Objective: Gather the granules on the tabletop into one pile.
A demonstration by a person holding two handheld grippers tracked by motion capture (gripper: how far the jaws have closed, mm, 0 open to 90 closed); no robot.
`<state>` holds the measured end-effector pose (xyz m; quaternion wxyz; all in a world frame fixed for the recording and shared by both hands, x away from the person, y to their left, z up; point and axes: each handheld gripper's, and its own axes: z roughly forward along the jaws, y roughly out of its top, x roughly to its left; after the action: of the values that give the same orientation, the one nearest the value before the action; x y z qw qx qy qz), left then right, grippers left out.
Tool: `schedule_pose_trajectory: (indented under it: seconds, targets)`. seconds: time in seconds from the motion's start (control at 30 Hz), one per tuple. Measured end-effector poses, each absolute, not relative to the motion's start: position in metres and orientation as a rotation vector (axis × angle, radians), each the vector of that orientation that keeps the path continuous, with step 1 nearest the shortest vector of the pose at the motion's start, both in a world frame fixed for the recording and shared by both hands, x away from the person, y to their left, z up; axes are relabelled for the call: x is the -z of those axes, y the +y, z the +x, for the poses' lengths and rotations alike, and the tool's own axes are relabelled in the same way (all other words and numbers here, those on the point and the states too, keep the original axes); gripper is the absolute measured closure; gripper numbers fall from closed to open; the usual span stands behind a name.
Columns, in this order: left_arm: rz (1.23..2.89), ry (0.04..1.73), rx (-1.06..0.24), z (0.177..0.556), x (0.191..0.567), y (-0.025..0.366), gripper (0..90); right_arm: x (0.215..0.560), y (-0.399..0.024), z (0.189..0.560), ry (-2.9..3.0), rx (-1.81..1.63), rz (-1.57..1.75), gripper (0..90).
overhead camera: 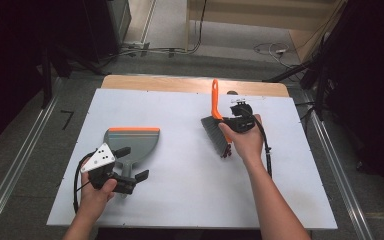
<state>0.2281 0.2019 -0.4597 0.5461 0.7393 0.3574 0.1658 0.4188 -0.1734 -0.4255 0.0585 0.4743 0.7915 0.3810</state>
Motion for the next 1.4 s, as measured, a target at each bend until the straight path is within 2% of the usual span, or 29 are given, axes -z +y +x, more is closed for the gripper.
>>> schedule_pose_trajectory:
  seconds: [0.23, 0.4, 0.63, 1.4]
  targets:
    - [1.746, 0.852, -0.393, 0.229, 0.461, 0.202, 0.0, 0.407, -0.191, 0.396, 2.626, -1.079, 1.003, 68.3]
    - [1.760, 0.846, -0.389, 0.229, 0.461, 0.199, 0.0, 0.425, -0.188, 0.377, 2.853, -0.930, 0.689, 68.3]
    - [1.766, 0.852, -0.388, 0.229, 0.462, 0.197, 0.0, 0.446, -0.191, 0.388, 2.870, -0.918, 0.473, 68.2]
    - [1.764, 0.851, -0.389, 0.229, 0.462, 0.199, 0.0, 0.450, -0.191, 0.437, 2.822, -1.003, 0.477, 67.8]
